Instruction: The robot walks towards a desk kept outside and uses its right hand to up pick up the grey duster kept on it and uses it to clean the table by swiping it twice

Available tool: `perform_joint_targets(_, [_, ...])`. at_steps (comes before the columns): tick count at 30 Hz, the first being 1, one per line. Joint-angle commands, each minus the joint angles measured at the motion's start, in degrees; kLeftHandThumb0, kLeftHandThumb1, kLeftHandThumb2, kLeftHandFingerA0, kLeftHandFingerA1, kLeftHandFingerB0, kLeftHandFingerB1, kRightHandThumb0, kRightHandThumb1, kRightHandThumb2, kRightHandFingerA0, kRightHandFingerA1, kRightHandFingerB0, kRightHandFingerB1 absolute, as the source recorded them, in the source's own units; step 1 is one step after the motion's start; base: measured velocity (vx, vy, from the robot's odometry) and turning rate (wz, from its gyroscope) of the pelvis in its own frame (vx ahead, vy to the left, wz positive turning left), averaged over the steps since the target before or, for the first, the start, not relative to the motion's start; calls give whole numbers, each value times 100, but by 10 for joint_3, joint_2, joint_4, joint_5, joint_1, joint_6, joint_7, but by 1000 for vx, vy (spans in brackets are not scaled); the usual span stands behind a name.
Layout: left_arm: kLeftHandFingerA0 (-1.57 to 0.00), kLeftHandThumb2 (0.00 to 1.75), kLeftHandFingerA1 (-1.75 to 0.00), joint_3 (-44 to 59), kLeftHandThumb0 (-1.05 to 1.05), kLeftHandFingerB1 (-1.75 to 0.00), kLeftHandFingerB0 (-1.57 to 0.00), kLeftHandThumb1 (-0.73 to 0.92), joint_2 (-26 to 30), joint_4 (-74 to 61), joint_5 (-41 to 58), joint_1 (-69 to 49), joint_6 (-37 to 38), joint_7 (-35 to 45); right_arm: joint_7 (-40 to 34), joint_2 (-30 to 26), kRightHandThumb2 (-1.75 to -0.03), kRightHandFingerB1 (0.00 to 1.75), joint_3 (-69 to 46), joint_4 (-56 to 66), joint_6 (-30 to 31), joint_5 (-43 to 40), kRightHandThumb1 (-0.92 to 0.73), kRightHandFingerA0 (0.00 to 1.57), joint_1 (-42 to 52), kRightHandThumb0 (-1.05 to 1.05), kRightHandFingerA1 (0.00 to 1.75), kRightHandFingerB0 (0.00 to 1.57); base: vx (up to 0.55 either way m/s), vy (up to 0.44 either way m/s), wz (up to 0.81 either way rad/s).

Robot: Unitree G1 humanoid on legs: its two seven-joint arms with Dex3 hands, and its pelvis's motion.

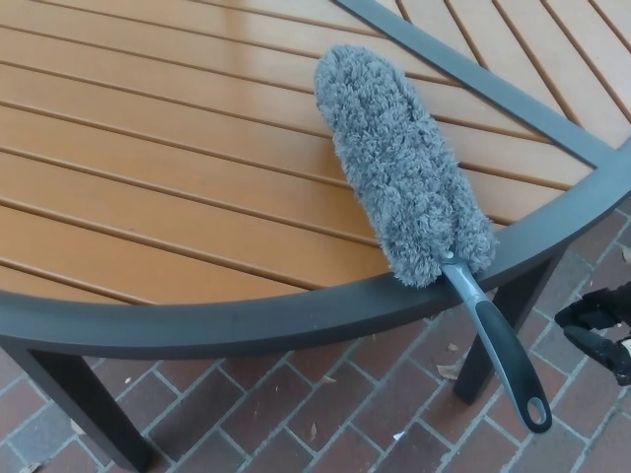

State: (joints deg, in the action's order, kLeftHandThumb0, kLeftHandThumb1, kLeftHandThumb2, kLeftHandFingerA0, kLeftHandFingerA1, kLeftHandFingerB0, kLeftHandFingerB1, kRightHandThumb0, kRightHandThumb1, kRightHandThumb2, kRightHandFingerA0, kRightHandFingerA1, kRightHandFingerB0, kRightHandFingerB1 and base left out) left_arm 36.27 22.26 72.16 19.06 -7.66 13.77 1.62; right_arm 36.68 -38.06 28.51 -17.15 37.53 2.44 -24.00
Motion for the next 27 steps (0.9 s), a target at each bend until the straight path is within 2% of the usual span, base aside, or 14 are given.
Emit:
perform_joint_targets(1, [-87,66,-60,-7,-3,-59,-81,72,1,-5,-4,-2,30,-8,0,23,-115,22,7,-40,28,37,-72,0,-21,-92,39,0,0,0,0])
perform_joint_targets(2, [-87,66,-60,-7,-3,-59,-81,72,1,-5,-4,-2,30,-8,1,24,-115,22,6,-41,28,38,-72,0,-21,-92,39,0,0,0,0])
perform_joint_targets(3, [-90,60,-59,-7,-4,-57,-81,66,2,-4,-3,-2,30,-7,4,34,-117,17,10,-40,26,42,-73,2,-28,-97,34,9,0,0,0])
perform_joint_targets(4, [-90,60,-59,-6,-4,-57,-81,66,2,-3,-2,-2,29,-6,5,42,-117,17,14,-39,25,44,-73,2,-34,-97,34,9,0,0,0])
perform_joint_targets(5, [-88,64,-61,-5,0,-59,-81,71,2,-3,-1,-2,29,-4,10,46,-122,10,20,-37,10,49,-80,1,-41,-105,26,8,0,0,0])
perform_joint_targets(10, [-88,63,-60,-4,-1,-59,-81,70,2,-2,1,-2,30,0,19,54,-121,10,29,-40,-21,64,-80,2,-58,-104,25,9,0,0,0])
perform_joint_targets(11, [-90,64,-61,-7,0,-58,-80,68,1,-4,-2,-1,32,-2,20,59,-118,11,30,-40,-9,65,-79,0,-66,-103,26,0,0,0,0])
perform_joint_targets(16, [-90,65,-61,-13,0,-58,-80,69,-1,-9,-5,1,34,-7,26,75,-118,10,30,-42,25,73,-79,0,-82,-103,26,0,0,0,0])
perform_joint_targets(17, [-87,67,-61,-13,3,-60,-80,70,-3,-9,-4,1,34,-7,25,75,-69,24,29,-43,25,73,-92,0,-80,-95,30,0,0,0,0])
perform_joint_targets(18, [-87,67,-61,-13,3,-60,-80,70,-5,-9,-4,1,34,-7,25,77,-69,24,28,-43,26,75,-92,0,-79,-95,30,0,0,0,0])
perform_joint_targets(19, [-86,59,-59,-11,-4,-57,-80,67,-4,-8,-1,-1,34,-5,27,84,-114,15,24,-33,24,70,-72,1,-81,-96,25,9,0,0,0])
perform_joint_targets(21, [-86,61,-60,-8,-6,-59,-81,69,-3,-6,2,-2,34,-2,28,93,-115,10,18,-18,24,65,-75,1,-83,-101,21,12,0,0,0])
perform_joint_targets(27, [-87,63,-62,-10,1,-60,-81,70,0,-6,1,-2,34,2,37,95,-115,7,11,8,46,69,-74,2,-82,-101,23,10,0,0,0])
